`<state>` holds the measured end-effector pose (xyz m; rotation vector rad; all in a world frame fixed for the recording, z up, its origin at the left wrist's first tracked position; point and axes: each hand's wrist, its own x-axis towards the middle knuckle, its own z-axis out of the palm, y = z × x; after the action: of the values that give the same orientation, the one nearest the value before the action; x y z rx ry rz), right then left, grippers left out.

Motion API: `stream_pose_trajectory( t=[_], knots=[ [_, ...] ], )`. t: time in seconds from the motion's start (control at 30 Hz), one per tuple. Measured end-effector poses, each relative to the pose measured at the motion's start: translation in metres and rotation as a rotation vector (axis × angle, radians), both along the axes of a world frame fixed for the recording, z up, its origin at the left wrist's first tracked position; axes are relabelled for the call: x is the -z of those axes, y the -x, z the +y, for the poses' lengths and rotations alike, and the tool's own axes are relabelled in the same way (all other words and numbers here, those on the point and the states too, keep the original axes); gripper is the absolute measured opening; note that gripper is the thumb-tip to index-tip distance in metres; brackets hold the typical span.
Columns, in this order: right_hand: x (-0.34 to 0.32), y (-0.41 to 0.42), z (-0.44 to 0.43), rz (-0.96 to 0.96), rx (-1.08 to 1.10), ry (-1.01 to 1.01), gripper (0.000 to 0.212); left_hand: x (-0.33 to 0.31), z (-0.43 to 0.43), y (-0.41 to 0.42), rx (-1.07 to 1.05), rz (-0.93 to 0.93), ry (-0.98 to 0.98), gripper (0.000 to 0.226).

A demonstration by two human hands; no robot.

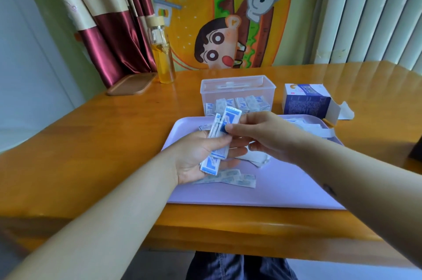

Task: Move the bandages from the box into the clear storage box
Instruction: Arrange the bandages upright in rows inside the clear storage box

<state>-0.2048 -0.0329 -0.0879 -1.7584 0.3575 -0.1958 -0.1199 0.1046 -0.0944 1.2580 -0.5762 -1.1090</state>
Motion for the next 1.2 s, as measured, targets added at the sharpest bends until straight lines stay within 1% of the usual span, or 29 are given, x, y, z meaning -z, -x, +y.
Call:
stream_pose_trajectory(
  t=[0.07, 0.13, 0.23, 0.37, 0.47, 0.57, 0.63, 0.7, 0.77, 0.83, 0.9, 1.1, 1.2],
  knots=[
    [0.004, -0.003, -0.002, -0.039, 0.043, -0.017, 0.021, 0.002, 0.0, 0.0, -0.009, -0.023, -0.006, 0.021],
    [0.005, -0.003, -0.005, -0.064, 0.072, -0.017, 0.021, 0.002, 0.002, 0.001, -0.01, -0.006, 0.011, 0.02],
    [0.006, -0.002, -0.009, -0.075, 0.077, -0.061, 0.022, 0.002, 0.002, 0.001, -0.011, 0.018, 0.056, 0.025],
    [0.006, 0.001, -0.009, -0.042, 0.056, -0.187, 0.026, 0.006, -0.001, -0.003, -0.104, -0.125, 0.041, 0.022],
    [0.011, 0.001, -0.007, -0.045, 0.083, -0.135, 0.022, 0.011, -0.005, -0.004, -0.195, -0.149, 0.047, 0.018],
    [0.018, -0.001, -0.006, -0.059, 0.12, -0.09, 0.016, 0.016, -0.011, -0.003, -0.287, -0.179, 0.032, 0.023],
    [0.02, -0.003, -0.007, -0.06, 0.138, -0.109, 0.008, 0.019, -0.014, -0.002, -0.339, -0.202, 0.028, 0.027],
    [0.02, -0.004, -0.008, -0.072, 0.15, -0.15, 0.008, 0.021, -0.016, -0.002, -0.375, -0.214, 0.035, 0.023],
    [0.022, -0.005, -0.008, -0.074, 0.16, -0.17, 0.007, 0.021, -0.017, -0.002, -0.393, -0.204, 0.037, 0.015],
    [0.024, -0.005, -0.009, -0.068, 0.179, -0.176, 0.012, 0.018, -0.019, -0.001, -0.39, -0.168, 0.033, 0.007],
    [0.026, -0.006, -0.009, -0.061, 0.188, -0.186, 0.017, 0.017, -0.022, 0.0, -0.412, -0.154, 0.026, 0.013],
    [0.027, -0.007, -0.001, -0.069, 0.147, -0.203, 0.02, 0.019, -0.026, -0.001, -0.52, -0.164, 0.057, 0.006],
    [0.028, -0.009, 0.005, -0.064, 0.181, -0.193, 0.021, 0.019, -0.03, 0.0, -0.539, -0.14, 0.068, 0.005]
  ],
)
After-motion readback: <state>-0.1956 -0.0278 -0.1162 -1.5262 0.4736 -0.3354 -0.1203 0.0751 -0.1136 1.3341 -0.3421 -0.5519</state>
